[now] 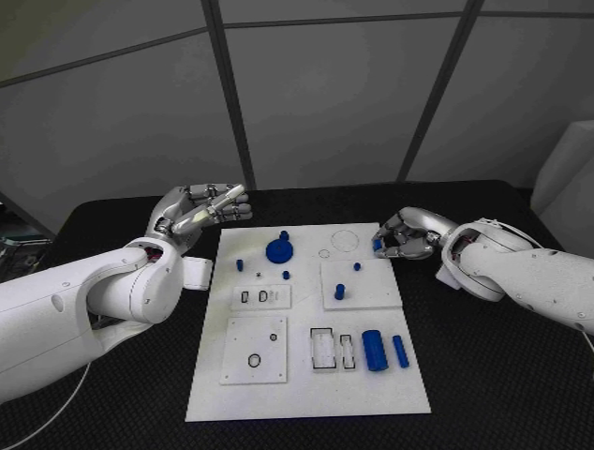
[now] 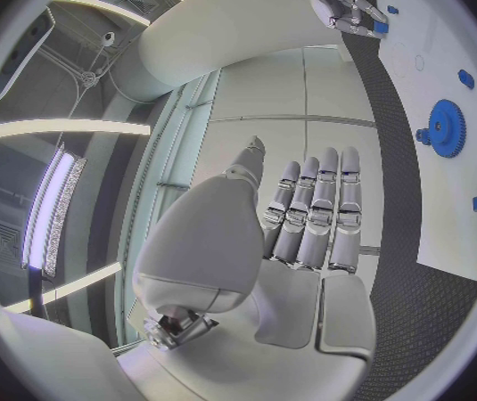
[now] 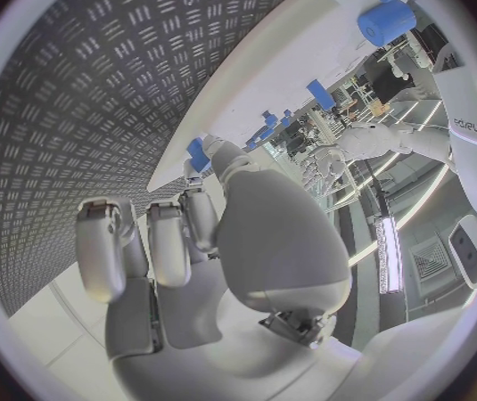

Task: Assemble the parts on the task board

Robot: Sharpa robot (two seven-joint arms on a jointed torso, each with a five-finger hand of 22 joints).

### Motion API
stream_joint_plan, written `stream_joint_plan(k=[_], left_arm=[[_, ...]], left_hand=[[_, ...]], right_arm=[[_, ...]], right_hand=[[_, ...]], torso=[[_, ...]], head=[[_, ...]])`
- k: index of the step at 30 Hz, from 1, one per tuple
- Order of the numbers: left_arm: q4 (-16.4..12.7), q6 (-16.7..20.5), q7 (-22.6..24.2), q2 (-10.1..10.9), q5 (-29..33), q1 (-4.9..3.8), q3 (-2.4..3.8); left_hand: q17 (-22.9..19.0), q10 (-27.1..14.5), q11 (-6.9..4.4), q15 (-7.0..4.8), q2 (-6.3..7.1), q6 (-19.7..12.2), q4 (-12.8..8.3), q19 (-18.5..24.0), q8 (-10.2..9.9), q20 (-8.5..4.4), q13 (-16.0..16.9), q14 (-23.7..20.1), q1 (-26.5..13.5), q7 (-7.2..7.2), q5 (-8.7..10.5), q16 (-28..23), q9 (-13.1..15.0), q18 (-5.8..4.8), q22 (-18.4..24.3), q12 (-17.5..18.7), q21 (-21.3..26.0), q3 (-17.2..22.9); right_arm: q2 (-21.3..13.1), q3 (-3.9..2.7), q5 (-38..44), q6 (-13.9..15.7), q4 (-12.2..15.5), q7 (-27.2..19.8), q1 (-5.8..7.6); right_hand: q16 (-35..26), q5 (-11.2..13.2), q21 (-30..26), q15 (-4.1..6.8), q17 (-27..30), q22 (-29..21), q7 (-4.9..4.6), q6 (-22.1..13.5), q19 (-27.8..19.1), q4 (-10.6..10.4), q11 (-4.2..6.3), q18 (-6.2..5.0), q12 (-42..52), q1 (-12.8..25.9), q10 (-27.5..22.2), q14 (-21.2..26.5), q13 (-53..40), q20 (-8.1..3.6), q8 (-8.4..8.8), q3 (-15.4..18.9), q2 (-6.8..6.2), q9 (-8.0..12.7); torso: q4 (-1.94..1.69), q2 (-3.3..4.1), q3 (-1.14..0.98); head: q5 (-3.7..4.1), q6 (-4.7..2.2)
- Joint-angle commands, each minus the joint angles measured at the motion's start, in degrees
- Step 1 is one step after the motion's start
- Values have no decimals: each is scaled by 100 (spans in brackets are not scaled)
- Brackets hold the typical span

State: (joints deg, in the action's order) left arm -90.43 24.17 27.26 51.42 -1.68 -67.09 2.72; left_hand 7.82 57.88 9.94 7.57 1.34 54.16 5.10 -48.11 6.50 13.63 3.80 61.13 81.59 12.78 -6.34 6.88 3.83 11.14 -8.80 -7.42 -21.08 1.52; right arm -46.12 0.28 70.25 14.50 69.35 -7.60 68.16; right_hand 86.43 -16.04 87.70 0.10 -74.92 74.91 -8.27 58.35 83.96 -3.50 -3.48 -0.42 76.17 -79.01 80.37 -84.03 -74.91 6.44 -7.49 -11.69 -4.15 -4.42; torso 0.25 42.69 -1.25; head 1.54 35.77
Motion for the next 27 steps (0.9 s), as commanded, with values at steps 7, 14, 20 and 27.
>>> stream_joint_plan(k=[7, 14, 20, 27], left_arm=[[-14, -50, 14, 9, -27, -6, 5], [-15, -48, 12, 16, -27, -6, 5], [-11, -58, 6, 24, -27, -6, 5], [6, -73, -9, 35, -26, -8, 5]], left_hand=[[8, 27, -1, -4, -62, 38, -46, -25, -27, 31, 2, 47, 27, -4, 29, -22, 1, -63, 6, 26, 13, 3], [9, 27, -2, -5, -70, 38, -52, -26, -28, 30, 2, 48, 33, -4, 29, -24, 0, -63, 7, 28, 12, 8], [14, 32, -6, -8, -123, 41, -110, -29, -41, 25, -2, 55, 104, -9, 23, -43, -2, -63, 11, 42, 11, 57], [15, 34, -4, -6, -116, 40, -108, -28, -48, 26, -2, 54, 77, -7, 32, -54, -3, -65, 14, 48, 12, 46]], right_arm=[[20, -3, 19, 309, 50, -129, 8], [-22, -4, -189, 601, 213, -209, 7], [-200, -13, -499, 913, 637, 87, 11], [-280, -156, -445, 948, 1384, 725, 22]], right_hand=[[72, 301, 86, 103, -942, 1271, 90, 271, 401, 52, 81, -22, 137, -96, 114, -474, -418, -93, -118, -226, 236, -31], [97, 221, 125, 154, -991, 1337, 160, 428, 457, 68, 142, -5, 237, -70, 197, -486, -504, -138, -190, -283, 278, -73], [118, 119, 144, 179, -1032, 1369, 190, 470, 483, 28, 168, 4, 275, 26, 233, -495, -540, -167, -205, -301, 307, -96], [131, 98, 174, 187, -1057, 1416, 201, 480, 524, 33, 178, 17, 289, 28, 246, -501, -553, -175, -209, -320, 326, -104]], torso=[[-6, 2, -3], [4, -8, 2], [13, -22, 8], [12, -38, 16]], head=[[2, 18], [3, 38], [3, 39], [-56, 74]])
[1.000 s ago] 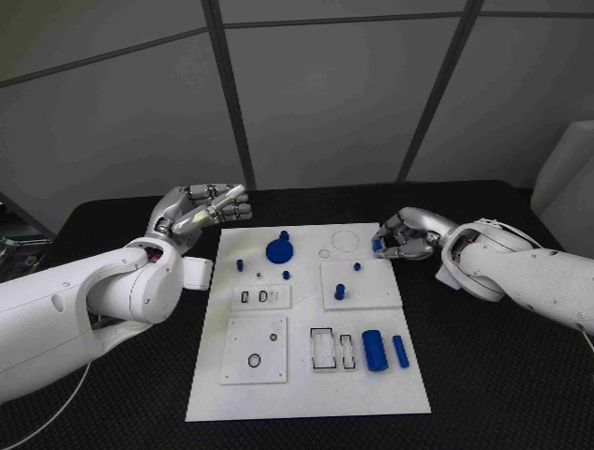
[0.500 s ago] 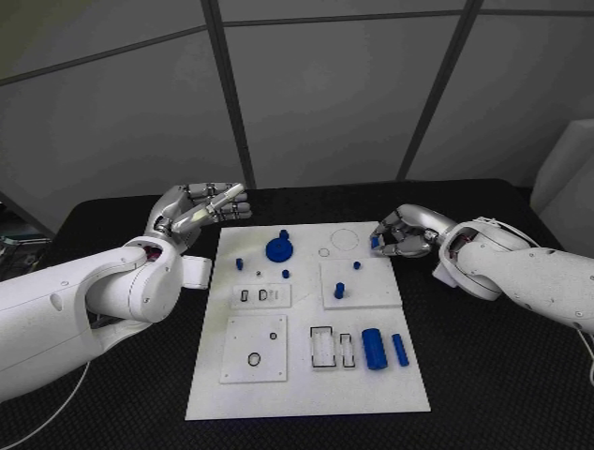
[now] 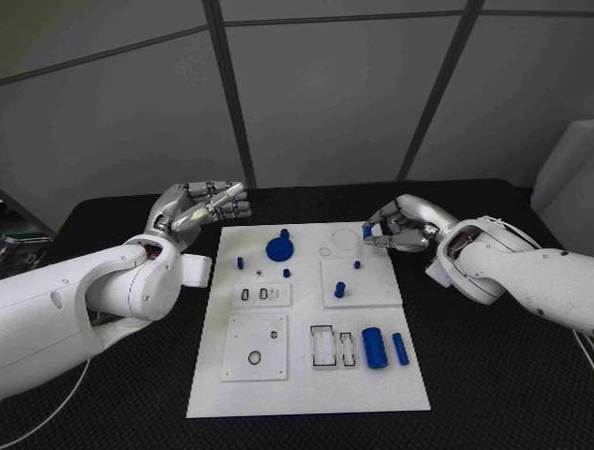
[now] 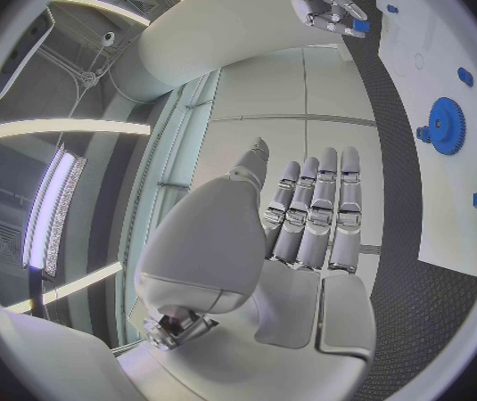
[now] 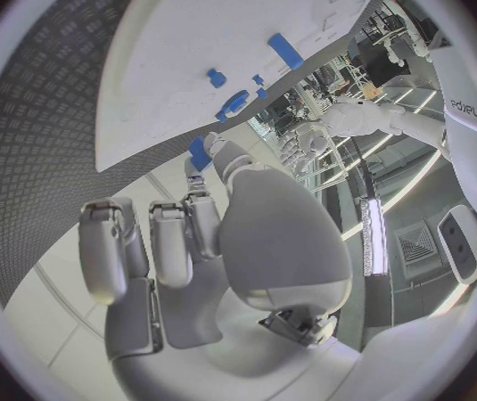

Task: Assemble the parts on the task board

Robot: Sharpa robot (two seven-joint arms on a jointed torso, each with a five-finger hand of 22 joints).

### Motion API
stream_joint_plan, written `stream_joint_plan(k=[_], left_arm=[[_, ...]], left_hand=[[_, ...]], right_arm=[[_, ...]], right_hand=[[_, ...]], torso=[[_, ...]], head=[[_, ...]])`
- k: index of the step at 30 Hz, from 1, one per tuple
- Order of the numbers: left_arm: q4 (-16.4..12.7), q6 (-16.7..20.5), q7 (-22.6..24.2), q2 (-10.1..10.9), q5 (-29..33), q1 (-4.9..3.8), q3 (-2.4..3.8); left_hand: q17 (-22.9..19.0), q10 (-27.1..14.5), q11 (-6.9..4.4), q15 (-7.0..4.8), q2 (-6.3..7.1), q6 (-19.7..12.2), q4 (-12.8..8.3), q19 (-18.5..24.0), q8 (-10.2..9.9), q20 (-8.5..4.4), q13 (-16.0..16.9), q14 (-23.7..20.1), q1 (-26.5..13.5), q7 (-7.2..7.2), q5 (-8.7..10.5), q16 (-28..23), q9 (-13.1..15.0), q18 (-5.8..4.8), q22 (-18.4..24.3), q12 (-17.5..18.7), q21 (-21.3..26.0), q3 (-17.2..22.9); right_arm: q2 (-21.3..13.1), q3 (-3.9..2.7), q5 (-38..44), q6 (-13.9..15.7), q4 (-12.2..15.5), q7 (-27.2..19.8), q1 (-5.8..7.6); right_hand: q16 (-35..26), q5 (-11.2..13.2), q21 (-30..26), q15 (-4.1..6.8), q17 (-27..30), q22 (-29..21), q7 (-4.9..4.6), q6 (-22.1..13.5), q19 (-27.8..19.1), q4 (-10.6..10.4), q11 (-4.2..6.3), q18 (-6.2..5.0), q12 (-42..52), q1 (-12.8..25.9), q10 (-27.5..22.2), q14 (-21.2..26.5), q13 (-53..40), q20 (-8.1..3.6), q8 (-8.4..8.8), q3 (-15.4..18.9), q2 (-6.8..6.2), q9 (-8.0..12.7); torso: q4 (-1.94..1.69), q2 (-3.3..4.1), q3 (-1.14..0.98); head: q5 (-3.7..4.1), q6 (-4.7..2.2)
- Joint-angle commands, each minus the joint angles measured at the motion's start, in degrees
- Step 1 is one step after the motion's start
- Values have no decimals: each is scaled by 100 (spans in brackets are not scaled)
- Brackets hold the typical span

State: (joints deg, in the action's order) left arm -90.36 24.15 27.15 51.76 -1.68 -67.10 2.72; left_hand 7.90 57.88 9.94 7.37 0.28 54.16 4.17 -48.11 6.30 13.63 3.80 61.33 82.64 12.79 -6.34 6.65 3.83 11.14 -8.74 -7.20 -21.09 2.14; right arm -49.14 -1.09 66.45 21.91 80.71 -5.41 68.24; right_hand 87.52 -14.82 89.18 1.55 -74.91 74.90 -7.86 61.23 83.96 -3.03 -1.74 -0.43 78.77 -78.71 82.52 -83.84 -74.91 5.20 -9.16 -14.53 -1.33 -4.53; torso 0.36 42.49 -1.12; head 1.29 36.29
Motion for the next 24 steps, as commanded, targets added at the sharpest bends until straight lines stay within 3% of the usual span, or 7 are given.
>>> stream_joint_plan(k=[1, 3, 6, 9, 14, 19, 24], left_arm=[[4, -72, 1, -2, -26, -8, 5], [12, -73, -1, -7, -25, -8, 5], [36, -77, -5, -29, -12, -9, 5], [63, -81, -7, -50, -3, -10, 5], [125, -78, -7, -86, 4, -13, 6], [189, -75, -11, -126, 6, -15, 6], [231, -89, -19, -174, 7, -16, 7]], left_hand=[[7, 35, -4, 14, -10, 40, -15, -28, -27, 26, -2, 34, -29, -8, 33, -32, -4, -66, 8, 25, 12, -16], [7, 36, -4, 15, -8, 41, -14, -28, -28, 26, -2, 34, -35, -8, 34, -34, -4, -66, 8, 26, 12, -20], [8, 37, -4, 15, -5, 42, -13, -28, -29, 26, -2, 34, -42, -8, 35, -36, -3, -66, 9, 27, 12, -24], [8, 37, -4, 15, -5, 42, -13, -28, -29, 26, -2, 34, -42, -8, 35, -36, -3, -66, 9, 27, 12, -24], [8, 37, -4, 15, -5, 42, -13, -28, -29, 26, -2, 34, -42, -8, 35, -36, -3, -66, 9, 27, 12, -24], [8, 37, -4, 15, -5, 42, -13, -28, -29, 26, -2, 34, -42, -8, 35, -36, -3, -66, 9, 27, 12, -24], [8, 37, -4, 15, -5, 42, -13, -28, -29, 26, -2, 34, -42, -8, 35, -36, -3, -66, 9, 27, 12, -24]], right_arm=[[46, -27, 10, 185, 352, 600, 15], [116, -36, 171, 152, 506, 742, 17], [313, -45, 590, 166, 707, 944, 18], [517, -47, 947, 170, 768, 1058, 17], [927, -28, 1366, 126, 716, 1240, 15], [1246, 52, 1637, 31, 631, 1477, 9], [1498, 92, 1854, -67, 551, 1652, -64]], right_hand=[[23, -23, 32, 43, -1061, 1427, 161, 192, 533, -13, 5, 20, 31, -2, 31, -521, -555, -52, -42, -39, 46, -94], [25, -15, 37, 44, -1063, 1437, 161, 192, 541, -13, 6, 23, 34, 1, 35, -522, -558, -54, -42, -41, 49, -95], [25, 55, 44, 52, -1064, 1448, 168, 198, 550, -23, 13, 26, 47, 34, 50, -522, -570, -64, -41, -56, 77, -105], [19, 65, 40, 54, -1052, 1440, 169, 199, 543, -26, 14, 23, 42, 44, 48, -520, -565, -66, -41, -57, 79, -107], [13, 76, 40, 56, -1038, 1441, 171, 196, 544, -22, 15, 24, 35, 57, 45, -517, -560, -69, -39, -53, 63, -110], [-8, 81, 35, 56, -999, 1433, 162, 174, 537, -28, 12, 21, -33, 91, 2, -508, -504, -73, -22, -49, 46, -109], [-18, 86, 32, 55, -978, 1428, 158, 159, 533, -29, 9, 20, -65, 112, -17, -504, -478, -74, -10, -47, 31, -109]], torso=[[2, -25, 5], [4, -38, 12], [0, -56, 15], [-12, -67, 17], [-18, -79, 23], [-24, -99, 24], [-39, -99, 31]], head=[[-50, 20], [-76, 33], [-85, 117], [-101, 110], [-144, 113], [-241, 164], [-286, 211]])
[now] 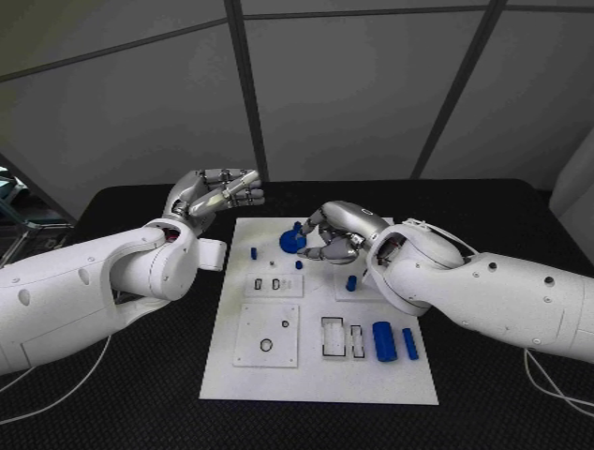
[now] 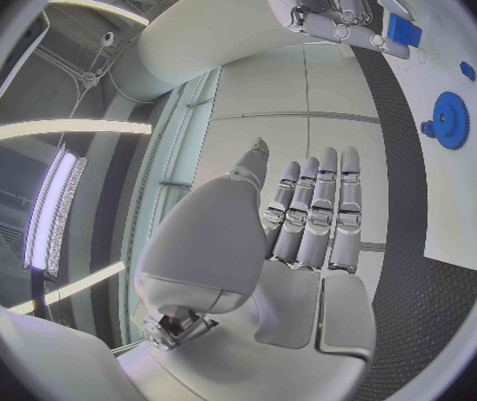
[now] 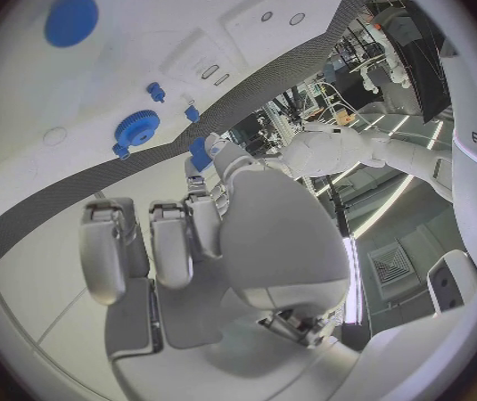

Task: Assemble the parts on the task board

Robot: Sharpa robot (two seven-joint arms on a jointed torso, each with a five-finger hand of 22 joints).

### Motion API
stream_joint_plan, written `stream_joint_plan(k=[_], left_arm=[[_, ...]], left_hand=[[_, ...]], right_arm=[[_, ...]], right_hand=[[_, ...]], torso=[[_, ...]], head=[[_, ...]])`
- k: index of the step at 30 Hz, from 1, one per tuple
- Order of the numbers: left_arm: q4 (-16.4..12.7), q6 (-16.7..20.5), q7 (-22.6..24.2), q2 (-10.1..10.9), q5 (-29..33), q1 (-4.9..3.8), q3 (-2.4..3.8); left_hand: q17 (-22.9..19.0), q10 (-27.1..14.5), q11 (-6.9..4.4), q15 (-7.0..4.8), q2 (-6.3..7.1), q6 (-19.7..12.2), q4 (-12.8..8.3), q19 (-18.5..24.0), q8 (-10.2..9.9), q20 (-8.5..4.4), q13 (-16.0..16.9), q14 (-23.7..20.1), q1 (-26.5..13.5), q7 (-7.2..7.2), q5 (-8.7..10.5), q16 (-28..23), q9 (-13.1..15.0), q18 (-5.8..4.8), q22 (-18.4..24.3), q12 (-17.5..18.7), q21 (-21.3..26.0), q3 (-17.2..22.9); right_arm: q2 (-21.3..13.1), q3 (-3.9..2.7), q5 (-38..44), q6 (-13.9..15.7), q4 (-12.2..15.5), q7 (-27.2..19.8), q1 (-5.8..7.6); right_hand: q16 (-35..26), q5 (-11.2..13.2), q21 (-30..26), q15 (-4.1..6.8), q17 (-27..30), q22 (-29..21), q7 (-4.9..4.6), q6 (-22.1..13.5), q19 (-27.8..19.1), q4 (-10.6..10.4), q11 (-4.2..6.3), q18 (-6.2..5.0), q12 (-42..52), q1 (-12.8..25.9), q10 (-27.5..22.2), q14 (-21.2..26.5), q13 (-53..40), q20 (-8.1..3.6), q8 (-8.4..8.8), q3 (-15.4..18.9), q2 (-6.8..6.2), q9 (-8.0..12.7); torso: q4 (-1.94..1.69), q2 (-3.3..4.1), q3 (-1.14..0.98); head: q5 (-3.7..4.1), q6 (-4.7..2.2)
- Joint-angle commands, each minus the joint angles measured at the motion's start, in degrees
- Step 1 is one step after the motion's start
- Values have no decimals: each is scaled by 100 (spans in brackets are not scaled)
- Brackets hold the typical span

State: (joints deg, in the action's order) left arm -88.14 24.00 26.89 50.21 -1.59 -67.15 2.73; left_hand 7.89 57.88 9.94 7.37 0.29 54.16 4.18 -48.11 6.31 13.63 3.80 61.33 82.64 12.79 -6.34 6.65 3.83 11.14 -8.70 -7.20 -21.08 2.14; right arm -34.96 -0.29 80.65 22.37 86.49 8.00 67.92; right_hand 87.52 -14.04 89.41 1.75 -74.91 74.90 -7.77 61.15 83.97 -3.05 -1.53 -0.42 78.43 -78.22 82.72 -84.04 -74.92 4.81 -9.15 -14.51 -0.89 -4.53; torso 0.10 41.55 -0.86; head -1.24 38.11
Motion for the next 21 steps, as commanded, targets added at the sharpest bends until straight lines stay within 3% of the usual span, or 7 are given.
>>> stream_joint_plan(k=[1, 8, 21], left_arm=[[13, -82, 1, -23, -1, -11, 6], [31, -113, -40, -39, 0, -15, 6], [44, -124, -50, -72, 0, -18, 6]], left_hand=[[9, 37, -3, 15, -5, 42, -14, -28, -30, 26, -2, 34, -42, -9, 35, -36, -3, -66, 5, 27, 12, -24], [10, 39, -4, 15, -2, 43, -14, -28, -31, 26, -2, 35, -50, -10, 36, -40, -3, -66, 7, 29, 13, -29], [10, 39, -4, 15, -2, 43, -14, -28, -31, 26, -2, 35, -50, -10, 36, -40, -3, -66, 7, 29, 13, -29]], right_arm=[[113, 16, 473, -134, -36, 328, -48], [341, 50, 829, -287, -58, 400, -182], [550, 137, 1148, -380, -168, 429, -275]], right_hand=[[-21, 9, 8, 35, -974, 1427, 148, 165, 531, -27, -12, 19, -33, 70, -38, -482, -478, -35, -7, -47, -19, -109], [-38, 23, 0, 32, -942, 1414, 146, 166, 520, -42, -16, 16, -44, 126, -43, -474, -472, -34, 0, -27, -57, -114], [-37, 30, -3, 32, -945, 1409, 147, 167, 515, -41, -16, 14, -39, 133, -39, -475, -477, -34, 1, -25, -64, -115]], torso=[[-4, -4, 6], [11, 4, -7], [2, 2, -3]], head=[[-48, 55], [-105, 119], [-183, 159]])
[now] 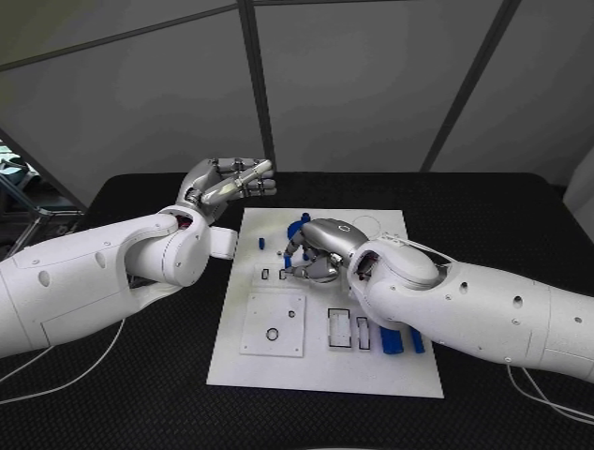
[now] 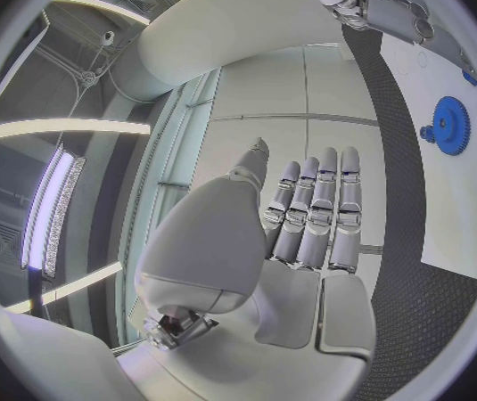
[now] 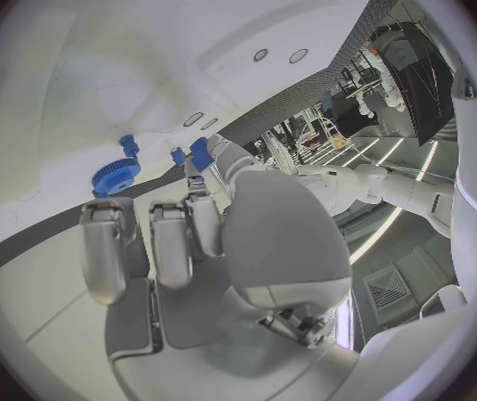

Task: Assemble the parts on the task board

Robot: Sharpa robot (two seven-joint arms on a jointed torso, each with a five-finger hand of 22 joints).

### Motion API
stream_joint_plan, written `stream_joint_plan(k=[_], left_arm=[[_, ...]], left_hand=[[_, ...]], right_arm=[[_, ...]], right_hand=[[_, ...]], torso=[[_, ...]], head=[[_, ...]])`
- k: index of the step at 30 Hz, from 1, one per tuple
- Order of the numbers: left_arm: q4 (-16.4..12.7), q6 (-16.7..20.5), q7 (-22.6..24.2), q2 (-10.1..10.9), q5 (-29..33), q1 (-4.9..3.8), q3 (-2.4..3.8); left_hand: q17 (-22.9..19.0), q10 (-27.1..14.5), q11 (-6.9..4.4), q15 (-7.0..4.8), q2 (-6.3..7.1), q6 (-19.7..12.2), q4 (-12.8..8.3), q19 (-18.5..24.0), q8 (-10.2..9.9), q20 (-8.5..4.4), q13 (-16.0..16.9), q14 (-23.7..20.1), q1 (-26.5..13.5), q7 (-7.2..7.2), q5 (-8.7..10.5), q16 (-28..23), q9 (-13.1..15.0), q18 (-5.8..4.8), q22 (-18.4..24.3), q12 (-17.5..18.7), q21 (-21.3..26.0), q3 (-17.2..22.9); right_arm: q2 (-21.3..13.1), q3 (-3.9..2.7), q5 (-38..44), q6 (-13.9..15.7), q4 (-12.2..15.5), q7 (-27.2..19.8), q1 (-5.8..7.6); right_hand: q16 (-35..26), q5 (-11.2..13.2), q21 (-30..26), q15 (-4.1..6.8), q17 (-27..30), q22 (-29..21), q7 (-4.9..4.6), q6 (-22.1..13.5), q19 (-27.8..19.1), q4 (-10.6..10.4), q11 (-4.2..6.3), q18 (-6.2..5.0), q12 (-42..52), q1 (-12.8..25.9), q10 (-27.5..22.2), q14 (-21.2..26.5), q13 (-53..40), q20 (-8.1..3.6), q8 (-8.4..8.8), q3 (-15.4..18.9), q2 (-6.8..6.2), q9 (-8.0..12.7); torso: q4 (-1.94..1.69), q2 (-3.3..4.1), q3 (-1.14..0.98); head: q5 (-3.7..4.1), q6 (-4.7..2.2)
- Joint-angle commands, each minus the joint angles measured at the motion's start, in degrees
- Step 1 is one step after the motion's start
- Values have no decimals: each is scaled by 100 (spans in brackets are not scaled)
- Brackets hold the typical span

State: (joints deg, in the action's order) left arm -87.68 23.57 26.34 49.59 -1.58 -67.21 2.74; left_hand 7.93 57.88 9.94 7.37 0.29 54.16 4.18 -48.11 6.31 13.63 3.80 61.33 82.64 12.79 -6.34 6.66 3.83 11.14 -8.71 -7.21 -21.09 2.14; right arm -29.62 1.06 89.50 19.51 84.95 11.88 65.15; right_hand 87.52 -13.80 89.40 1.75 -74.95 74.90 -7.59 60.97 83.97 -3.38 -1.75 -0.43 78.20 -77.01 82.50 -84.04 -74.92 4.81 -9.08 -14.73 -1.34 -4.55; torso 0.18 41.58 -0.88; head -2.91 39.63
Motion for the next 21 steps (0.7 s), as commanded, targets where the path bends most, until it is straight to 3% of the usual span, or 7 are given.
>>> stream_joint_plan(k=[1, 11, 21], left_arm=[[-1, -80, 5, -11, -2, -12, 5], [-7, -83, 3, -10, -2, -12, 5], [-12, -79, 6, -8, -2, -13, 5]], left_hand=[[6, 39, -4, 15, -2, 43, -15, -28, -32, 26, -2, 36, -50, -10, 36, -40, -3, -66, 8, 30, 13, -29], [7, 38, -4, 15, 0, 42, -17, -28, -34, 26, -3, 37, -54, -11, 36, -43, -3, -66, 9, 32, 13, -32], [7, 36, -4, 15, 2, 40, -18, -28, -37, 26, -3, 37, -57, -11, 36, -45, -4, -66, 9, 35, 13, -35]], right_arm=[[27, 6, 283, -111, -25, 44, -5], [78, 67, 434, -365, -129, 114, -43], [113, 76, 461, -482, -191, 145, -55]], right_hand=[[-37, 7, -3, 32, -940, 1408, 129, 185, 515, -8, 6, 15, -15, 11, -17, -475, -477, -34, -7, -3, -19, -113], [-35, 60, -7, 29, -946, 1401, 121, 168, 509, -19, 1, 13, -12, 57, -14, -476, -483, -33, 11, 11, -47, -114], [-38, 71, -12, 28, -942, 1394, 121, 166, 503, -19, 0, 11, -15, 63, -16, -475, -481, -32, 14, 11, -50, -114]], torso=[[-2, -3, 0], [3, 5, -1], [-2, -2, -4]], head=[[-24, 13], [-29, -20], [-23, 30]])
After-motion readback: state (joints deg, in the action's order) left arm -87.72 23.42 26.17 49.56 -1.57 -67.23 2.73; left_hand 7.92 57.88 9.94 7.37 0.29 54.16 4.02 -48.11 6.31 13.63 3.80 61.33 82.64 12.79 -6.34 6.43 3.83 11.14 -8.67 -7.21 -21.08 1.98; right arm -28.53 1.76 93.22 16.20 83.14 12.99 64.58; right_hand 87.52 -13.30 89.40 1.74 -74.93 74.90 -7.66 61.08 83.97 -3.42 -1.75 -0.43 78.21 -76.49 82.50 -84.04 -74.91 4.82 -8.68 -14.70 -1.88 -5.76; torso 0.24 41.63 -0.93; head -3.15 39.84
